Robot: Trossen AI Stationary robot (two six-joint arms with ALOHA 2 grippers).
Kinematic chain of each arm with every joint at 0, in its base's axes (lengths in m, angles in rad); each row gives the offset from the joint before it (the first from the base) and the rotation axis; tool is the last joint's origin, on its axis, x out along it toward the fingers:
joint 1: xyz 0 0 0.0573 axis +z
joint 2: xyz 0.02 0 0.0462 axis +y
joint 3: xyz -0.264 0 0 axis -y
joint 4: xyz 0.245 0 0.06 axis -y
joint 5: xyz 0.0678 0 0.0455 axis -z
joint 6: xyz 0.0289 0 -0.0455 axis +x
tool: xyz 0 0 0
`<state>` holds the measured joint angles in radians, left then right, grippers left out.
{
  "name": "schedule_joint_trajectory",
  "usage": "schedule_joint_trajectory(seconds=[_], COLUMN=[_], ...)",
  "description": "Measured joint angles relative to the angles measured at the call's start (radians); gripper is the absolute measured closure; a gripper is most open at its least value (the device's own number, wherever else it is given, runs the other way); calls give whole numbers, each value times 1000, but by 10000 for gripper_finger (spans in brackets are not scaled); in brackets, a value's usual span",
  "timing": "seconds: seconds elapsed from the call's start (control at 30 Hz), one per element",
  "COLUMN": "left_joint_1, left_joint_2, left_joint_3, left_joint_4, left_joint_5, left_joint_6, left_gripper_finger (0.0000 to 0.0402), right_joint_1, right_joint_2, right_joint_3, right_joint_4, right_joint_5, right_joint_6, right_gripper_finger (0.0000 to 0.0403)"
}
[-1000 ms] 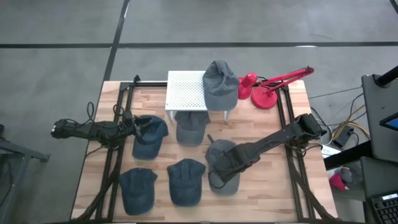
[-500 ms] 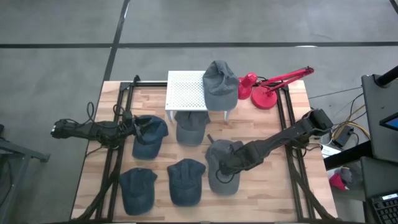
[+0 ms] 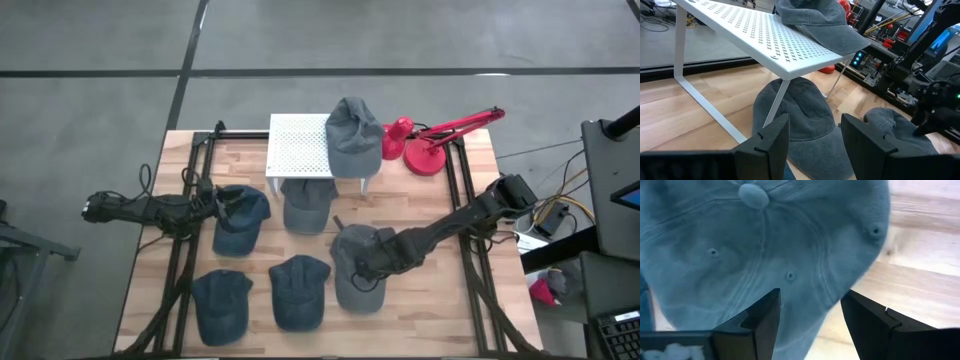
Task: Stack small to large cups/mugs on shelf
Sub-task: Stack the left gray cup on the other gray cup on the shelf
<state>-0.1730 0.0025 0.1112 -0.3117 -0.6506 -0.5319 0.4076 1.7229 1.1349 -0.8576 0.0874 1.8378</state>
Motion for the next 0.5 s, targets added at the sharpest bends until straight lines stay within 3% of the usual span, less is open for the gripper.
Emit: schedule_joint_trajectory(seconds=[0.17, 0.5], left_joint_1=[0, 1], left_joint_2=[0, 0], left_joint_3=[0, 0], left_joint_4=[6, 6], left_joint_5=[-3, -3], left_joint_6=[0, 0], left_gripper_finger=[220, 220], right_joint_1=[-7, -23], right_joint_2=[0, 0], right_joint_3=[-63, -144], right_joint_4=[109, 126], right_joint_5=[10, 27], right_joint_6=[32, 55], right_gripper_finger=[197, 197])
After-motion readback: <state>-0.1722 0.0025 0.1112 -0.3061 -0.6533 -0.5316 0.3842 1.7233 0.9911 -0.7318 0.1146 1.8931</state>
